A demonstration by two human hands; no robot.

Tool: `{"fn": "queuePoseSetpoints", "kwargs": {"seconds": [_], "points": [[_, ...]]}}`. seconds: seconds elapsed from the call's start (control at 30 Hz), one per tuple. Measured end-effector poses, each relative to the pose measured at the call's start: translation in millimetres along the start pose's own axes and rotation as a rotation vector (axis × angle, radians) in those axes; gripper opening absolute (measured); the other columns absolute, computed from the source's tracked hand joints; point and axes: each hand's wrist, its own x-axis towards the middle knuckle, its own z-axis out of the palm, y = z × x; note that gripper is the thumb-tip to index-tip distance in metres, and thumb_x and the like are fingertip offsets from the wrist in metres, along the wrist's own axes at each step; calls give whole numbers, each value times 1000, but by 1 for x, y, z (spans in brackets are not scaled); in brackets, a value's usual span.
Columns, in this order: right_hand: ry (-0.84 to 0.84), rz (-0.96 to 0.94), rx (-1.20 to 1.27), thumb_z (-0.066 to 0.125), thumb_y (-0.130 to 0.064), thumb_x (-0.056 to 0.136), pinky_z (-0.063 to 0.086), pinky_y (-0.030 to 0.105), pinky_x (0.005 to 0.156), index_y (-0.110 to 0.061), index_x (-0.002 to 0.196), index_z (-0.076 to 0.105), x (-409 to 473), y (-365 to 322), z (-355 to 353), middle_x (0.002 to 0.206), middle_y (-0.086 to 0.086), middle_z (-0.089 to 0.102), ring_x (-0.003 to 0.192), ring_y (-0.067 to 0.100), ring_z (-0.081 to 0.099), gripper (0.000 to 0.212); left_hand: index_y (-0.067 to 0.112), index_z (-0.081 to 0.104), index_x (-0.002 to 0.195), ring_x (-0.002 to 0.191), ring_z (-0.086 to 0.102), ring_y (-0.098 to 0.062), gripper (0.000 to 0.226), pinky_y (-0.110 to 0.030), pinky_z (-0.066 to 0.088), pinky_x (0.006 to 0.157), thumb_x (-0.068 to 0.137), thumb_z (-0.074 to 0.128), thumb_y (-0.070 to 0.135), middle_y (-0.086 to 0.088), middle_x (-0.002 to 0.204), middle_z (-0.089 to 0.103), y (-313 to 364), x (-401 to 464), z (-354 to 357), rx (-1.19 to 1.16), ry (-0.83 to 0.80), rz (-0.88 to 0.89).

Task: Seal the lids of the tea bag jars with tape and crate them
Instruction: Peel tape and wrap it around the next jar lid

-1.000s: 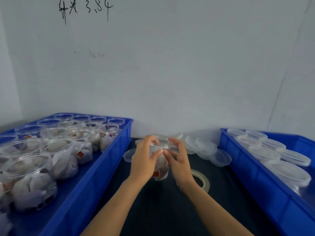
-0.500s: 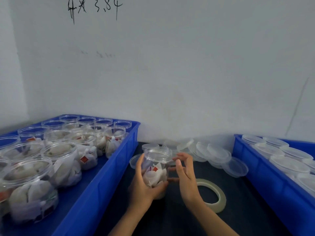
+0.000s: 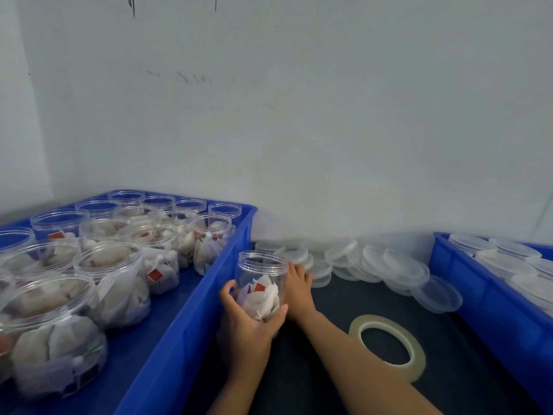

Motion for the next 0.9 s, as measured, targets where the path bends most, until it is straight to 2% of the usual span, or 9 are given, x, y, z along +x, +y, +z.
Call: {"fn": "queuePoseSetpoints", "kwargs": {"seconds": [0.17,0.27,0.37,0.5,0.57,0.63,0.7,0.77,0.9], "points": [[16,27,-120,39,-27,100,27,40,106,-17,146,26,10,-12,10,143,6,39,131,27,34,48,22,33,133,110,59,-27,93,-32,44,82,60,89,35,-4,133,57,-2,0,0,-50,48,-34],[70,45,-24,42,-28,99,31,37,104,-15,142,30,5,-14,4,141,7,41,128,27,40,46,22,33,134,106,58,-23,95,-33,44,83,60,90,35,-5,133,56,-4,1,0,-65,60,-33],[124,12,218,57,-35,92,43,36,93,-14,132,36,-5,-9,-19,133,6,41,114,26,51,50,23,33,134,109,60,-29,95,-37,47,83,59,89,39,-5,133,57,-4,2,0,-47,61,-31],[53,2,326,75,-44,78,51,37,81,-19,131,32,-32,15,-69,132,-1,34,99,22,58,73,31,28,116,84,56,-21,86,-26,39,64,57,89,40,-3,123,60,6,-3,-3,-30,32,-49],[34,17,370,77,-42,76,47,30,82,-22,130,30,-50,31,-95,132,-3,34,100,16,54,73,32,27,111,86,62,-24,84,-23,35,60,55,90,40,-2,121,62,11,-5,-5,6,7,36],[9,35,438,77,-42,76,43,23,88,-26,127,29,-73,44,-115,132,-7,35,111,10,47,72,35,26,107,91,65,-27,84,-24,37,64,53,91,40,2,117,63,13,-8,-6,46,-33,154],[-24,43,467,77,-46,75,41,17,92,-31,128,26,-100,55,-127,132,-11,36,119,6,44,75,40,25,106,85,62,-19,88,-23,38,62,49,92,40,12,107,58,16,-12,-7,81,-102,268],[-41,64,434,76,-54,72,44,21,94,-37,132,23,-126,62,-133,131,-14,38,117,3,48,82,39,32,110,84,58,-10,88,-21,42,63,46,93,41,17,106,54,16,-15,-9,110,-177,351],[-36,118,512,76,-57,69,43,9,80,-44,127,21,-155,66,-136,121,-16,43,110,-3,50,81,30,47,123,95,59,-7,91,-16,42,74,45,94,40,16,115,55,17,-18,-12,132,-287,422]]}}
